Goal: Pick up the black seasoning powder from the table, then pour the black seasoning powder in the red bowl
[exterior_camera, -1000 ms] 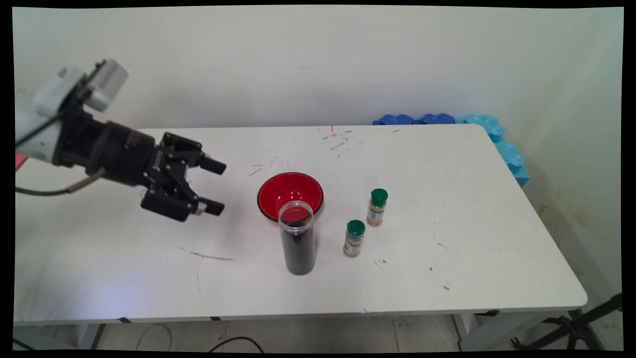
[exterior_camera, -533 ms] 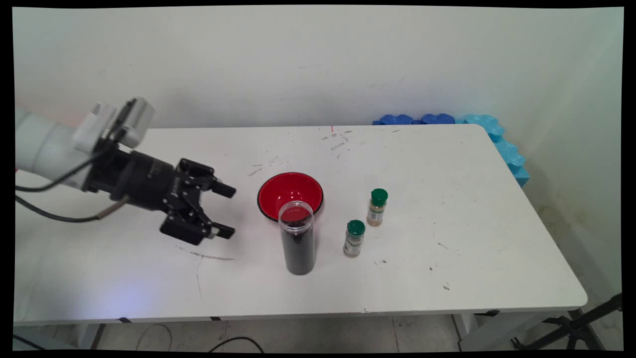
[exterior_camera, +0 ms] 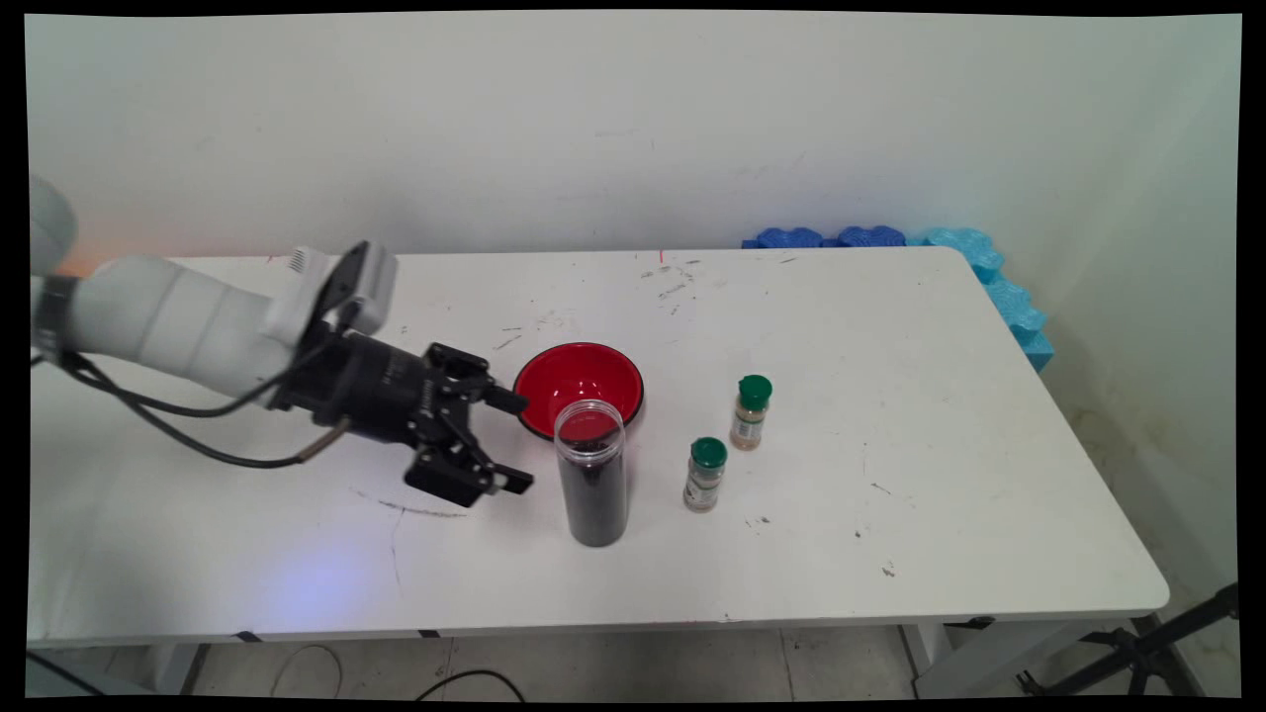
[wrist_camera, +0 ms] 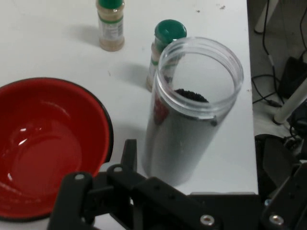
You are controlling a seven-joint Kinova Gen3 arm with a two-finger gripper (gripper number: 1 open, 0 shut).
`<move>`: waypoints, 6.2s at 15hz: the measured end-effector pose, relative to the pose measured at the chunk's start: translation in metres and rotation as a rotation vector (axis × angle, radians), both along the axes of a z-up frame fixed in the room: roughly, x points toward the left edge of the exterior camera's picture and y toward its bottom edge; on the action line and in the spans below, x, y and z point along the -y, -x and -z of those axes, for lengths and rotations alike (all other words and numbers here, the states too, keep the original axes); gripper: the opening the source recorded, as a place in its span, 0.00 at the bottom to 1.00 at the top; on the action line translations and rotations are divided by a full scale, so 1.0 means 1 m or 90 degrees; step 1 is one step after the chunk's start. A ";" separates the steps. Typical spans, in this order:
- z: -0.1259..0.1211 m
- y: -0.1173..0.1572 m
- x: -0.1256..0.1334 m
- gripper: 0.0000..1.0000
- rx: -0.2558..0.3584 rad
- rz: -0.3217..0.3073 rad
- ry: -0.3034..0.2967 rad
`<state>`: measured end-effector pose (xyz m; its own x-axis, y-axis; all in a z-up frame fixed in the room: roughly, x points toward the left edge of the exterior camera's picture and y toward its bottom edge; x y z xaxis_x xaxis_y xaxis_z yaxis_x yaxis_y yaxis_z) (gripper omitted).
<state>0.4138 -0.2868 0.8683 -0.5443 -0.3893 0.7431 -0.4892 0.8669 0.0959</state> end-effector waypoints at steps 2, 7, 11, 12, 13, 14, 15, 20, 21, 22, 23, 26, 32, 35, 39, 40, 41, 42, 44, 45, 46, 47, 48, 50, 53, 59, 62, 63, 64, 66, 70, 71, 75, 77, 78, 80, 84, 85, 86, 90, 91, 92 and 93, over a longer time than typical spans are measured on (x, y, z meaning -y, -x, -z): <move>0.007 0.010 0.005 1.00 0.001 0.000 0.000; 0.024 0.029 0.016 1.00 0.006 0.005 -0.001; 0.034 0.038 0.022 1.00 0.008 0.004 -0.004; 0.036 0.040 0.024 1.00 0.009 0.004 -0.004; 0.038 0.042 0.025 1.00 0.009 0.003 -0.005; 0.040 0.044 0.026 1.00 0.009 0.003 -0.006; 0.042 0.046 0.027 1.00 0.009 0.003 -0.006; 0.048 0.053 0.032 1.00 0.008 -0.003 -0.009; 0.049 0.054 0.033 0.00 0.007 -0.004 -0.010; 0.050 0.055 0.033 0.00 0.006 -0.005 -0.011; 0.050 0.056 0.033 0.00 0.005 -0.004 -0.012; 0.049 0.055 0.032 0.00 0.003 0.000 -0.016; 0.028 0.040 0.026 0.00 0.004 0.006 -0.011; 0.007 0.028 0.019 0.00 0.004 0.014 -0.007; -0.028 0.014 0.012 0.00 0.002 0.018 -0.006; -0.036 0.011 0.011 0.00 0.002 0.019 -0.007; -0.046 0.008 0.009 0.00 0.001 0.021 -0.009; -0.055 0.006 0.009 0.00 0.001 0.021 -0.011; -0.073 0.003 0.009 0.00 0.000 0.022 -0.011; -0.083 0.003 0.010 0.00 -0.001 0.022 -0.011; -0.090 0.003 0.011 0.00 -0.002 0.021 -0.011; -0.095 0.004 0.012 0.00 -0.002 0.019 -0.011; -0.103 0.005 0.014 0.00 -0.003 0.017 -0.011; -0.115 0.007 0.016 0.00 -0.003 0.016 -0.012; -0.126 0.010 0.018 0.00 0.001 0.018 -0.012; -0.136 0.012 0.023 0.00 0.012 0.006 -0.029; -0.136 0.011 0.032 0.00 0.010 -0.016 -0.056; -0.136 0.010 0.035 0.00 0.010 -0.025 -0.069; -0.134 0.010 0.039 0.00 0.012 -0.034 -0.083; -0.132 0.009 0.044 0.00 0.016 -0.055 -0.104; -0.124 0.007 0.055 0.00 0.022 -0.091 -0.142; -0.121 0.007 0.058 0.00 0.022 -0.102 -0.155; -0.109 0.007 0.068 0.00 0.019 -0.151 -0.205; -0.104 0.006 0.070 0.00 0.021 -0.170 -0.233; -0.100 0.005 0.071 0.00 0.023 -0.183 -0.250; -0.093 0.005 0.073 0.00 0.024 -0.207 -0.285; -0.079 0.007 0.079 0.00 0.019 -0.247 -0.346; -0.076 0.008 0.081 0.00 0.018 -0.256 -0.355; -0.073 0.008 0.083 0.00 0.017 -0.263 -0.361; -0.062 0.010 0.090 0.00 0.007 -0.309 -0.395; -0.060 0.010 0.091 0.00 0.004 -0.319 -0.401; -0.058 0.010 0.092 0.00 0.002 -0.326 -0.407; -0.057 0.010 0.092 0.00 0.000 -0.331 -0.410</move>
<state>0.4039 -0.3792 0.9257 -0.1767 -0.9411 0.2883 -0.8124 0.3048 0.4971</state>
